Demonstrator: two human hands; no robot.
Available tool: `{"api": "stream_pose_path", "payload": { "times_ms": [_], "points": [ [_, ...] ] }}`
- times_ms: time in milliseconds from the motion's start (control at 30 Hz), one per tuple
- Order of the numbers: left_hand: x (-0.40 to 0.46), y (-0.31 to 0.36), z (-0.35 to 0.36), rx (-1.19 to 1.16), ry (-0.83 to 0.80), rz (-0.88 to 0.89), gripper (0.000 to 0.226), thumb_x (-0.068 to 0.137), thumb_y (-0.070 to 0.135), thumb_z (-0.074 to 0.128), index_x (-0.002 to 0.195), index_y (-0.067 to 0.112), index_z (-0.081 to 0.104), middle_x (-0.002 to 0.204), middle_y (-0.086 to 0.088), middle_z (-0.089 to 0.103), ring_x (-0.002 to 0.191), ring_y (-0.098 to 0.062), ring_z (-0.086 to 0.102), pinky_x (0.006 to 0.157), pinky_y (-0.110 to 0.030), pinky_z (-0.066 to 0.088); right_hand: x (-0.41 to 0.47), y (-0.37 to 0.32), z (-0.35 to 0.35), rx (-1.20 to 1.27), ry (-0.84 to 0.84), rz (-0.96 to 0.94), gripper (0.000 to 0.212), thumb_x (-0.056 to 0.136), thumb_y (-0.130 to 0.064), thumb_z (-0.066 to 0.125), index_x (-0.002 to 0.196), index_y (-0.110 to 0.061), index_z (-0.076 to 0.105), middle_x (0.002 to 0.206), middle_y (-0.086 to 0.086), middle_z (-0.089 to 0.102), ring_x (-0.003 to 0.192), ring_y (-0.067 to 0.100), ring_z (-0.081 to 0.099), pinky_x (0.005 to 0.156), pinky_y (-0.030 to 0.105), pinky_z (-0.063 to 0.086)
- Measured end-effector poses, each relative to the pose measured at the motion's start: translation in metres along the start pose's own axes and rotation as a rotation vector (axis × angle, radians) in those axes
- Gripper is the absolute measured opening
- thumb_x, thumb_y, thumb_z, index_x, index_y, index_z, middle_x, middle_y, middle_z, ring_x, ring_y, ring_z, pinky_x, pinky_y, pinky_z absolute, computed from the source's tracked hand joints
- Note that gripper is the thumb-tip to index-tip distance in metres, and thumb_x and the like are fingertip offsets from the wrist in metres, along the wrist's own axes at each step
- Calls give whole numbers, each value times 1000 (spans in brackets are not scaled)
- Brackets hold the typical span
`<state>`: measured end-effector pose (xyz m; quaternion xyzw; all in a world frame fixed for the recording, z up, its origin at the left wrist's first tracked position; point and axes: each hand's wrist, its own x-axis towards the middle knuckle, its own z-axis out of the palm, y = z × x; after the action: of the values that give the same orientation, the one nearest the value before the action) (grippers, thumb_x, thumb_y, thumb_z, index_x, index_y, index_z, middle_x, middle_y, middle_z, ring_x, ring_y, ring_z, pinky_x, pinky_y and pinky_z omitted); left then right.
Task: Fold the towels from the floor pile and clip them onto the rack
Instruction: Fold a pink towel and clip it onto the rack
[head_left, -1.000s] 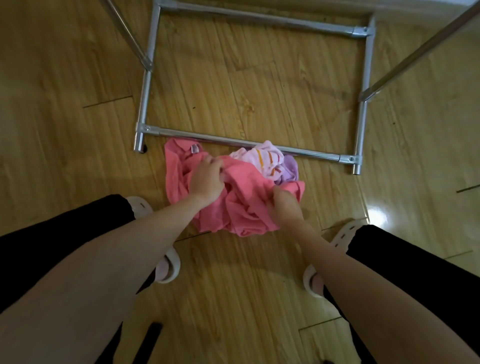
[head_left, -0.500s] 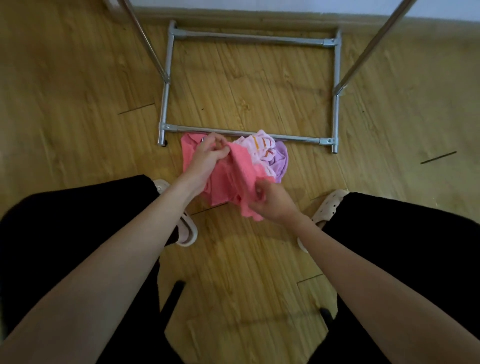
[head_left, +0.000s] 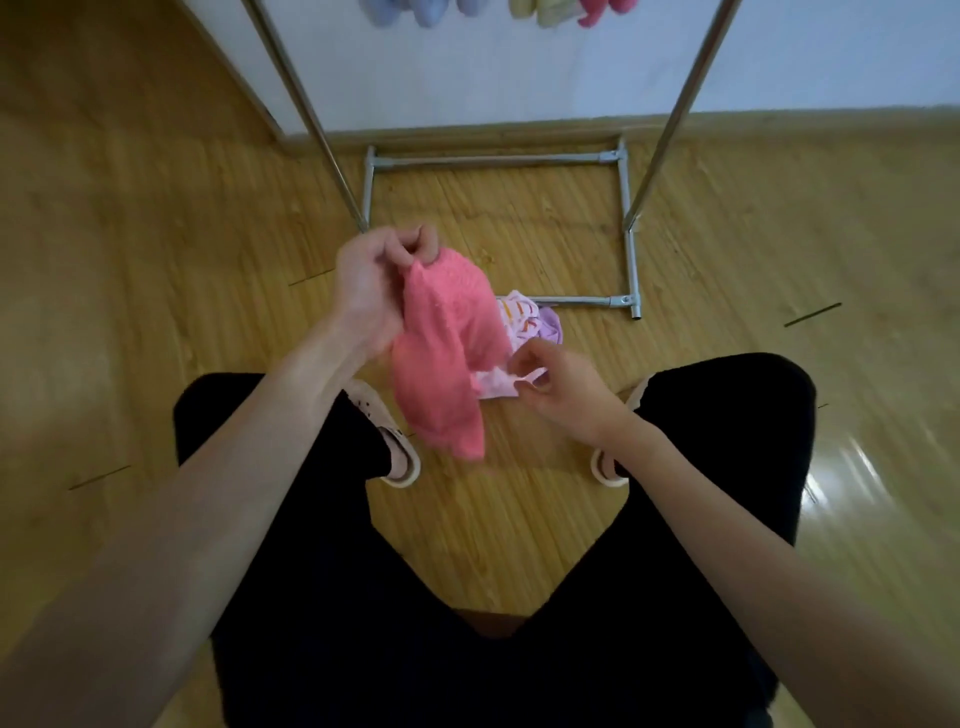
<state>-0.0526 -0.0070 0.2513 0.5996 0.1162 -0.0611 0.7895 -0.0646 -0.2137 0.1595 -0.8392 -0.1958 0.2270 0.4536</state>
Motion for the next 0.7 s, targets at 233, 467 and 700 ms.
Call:
{"api": "stream_pose_path", "payload": {
  "times_ms": [233, 467, 700],
  "points": [
    [-41, 63, 27, -20, -150, 80, 2, 56, 16, 31, 54, 15, 30, 54, 2, 30, 54, -14, 26, 52, -25, 28, -10, -50, -41, -1, 49, -175, 66, 76, -29, 69, 136, -24, 43, 129, 0, 51, 115, 18, 50, 93, 32, 45],
    [-55, 81, 39, -179, -136, 71, 8, 56, 13, 28, 63, 16, 25, 57, 0, 26, 51, -16, 24, 50, -26, 27, -23, -79, -42, -24, 41, -225, 13, 80, -10, 71, 78, -15, 59, 75, -8, 58, 74, 11, 57, 71, 26, 48],
    [-62, 96, 42, -262, -91, 112, 6, 55, 16, 34, 57, 15, 29, 60, 0, 20, 53, -16, 20, 51, -27, 28, -41, -77, -51, -39, -95, -176, 21, 78, -14, 74, 94, -3, 67, 84, 3, 68, 75, 15, 64, 76, 31, 55]
  ]
}}
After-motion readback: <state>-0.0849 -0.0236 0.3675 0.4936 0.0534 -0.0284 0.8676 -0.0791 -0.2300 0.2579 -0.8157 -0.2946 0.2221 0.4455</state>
